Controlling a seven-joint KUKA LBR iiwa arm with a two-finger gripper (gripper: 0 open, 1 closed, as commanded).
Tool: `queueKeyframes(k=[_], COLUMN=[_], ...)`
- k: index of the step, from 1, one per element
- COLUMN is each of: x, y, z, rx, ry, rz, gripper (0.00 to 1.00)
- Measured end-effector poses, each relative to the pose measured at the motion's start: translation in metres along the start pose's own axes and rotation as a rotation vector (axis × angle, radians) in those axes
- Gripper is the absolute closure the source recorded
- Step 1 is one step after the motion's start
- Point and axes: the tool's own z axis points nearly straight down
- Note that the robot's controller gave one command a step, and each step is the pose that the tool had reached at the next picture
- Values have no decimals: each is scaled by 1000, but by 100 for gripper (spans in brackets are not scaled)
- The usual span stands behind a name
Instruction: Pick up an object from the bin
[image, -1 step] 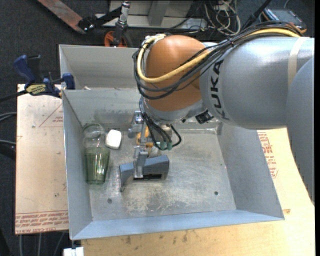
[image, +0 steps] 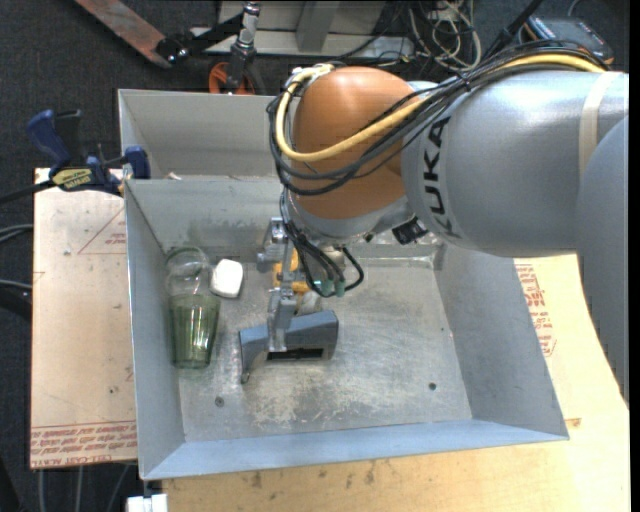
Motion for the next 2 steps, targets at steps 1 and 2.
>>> queueKeyframes(k=[1,2], x=[16,22], y=[-8,-20], z=[39,141], rx=[-2,-16], ry=[-8,-62], rz=[12,-82], gripper=[0,100])
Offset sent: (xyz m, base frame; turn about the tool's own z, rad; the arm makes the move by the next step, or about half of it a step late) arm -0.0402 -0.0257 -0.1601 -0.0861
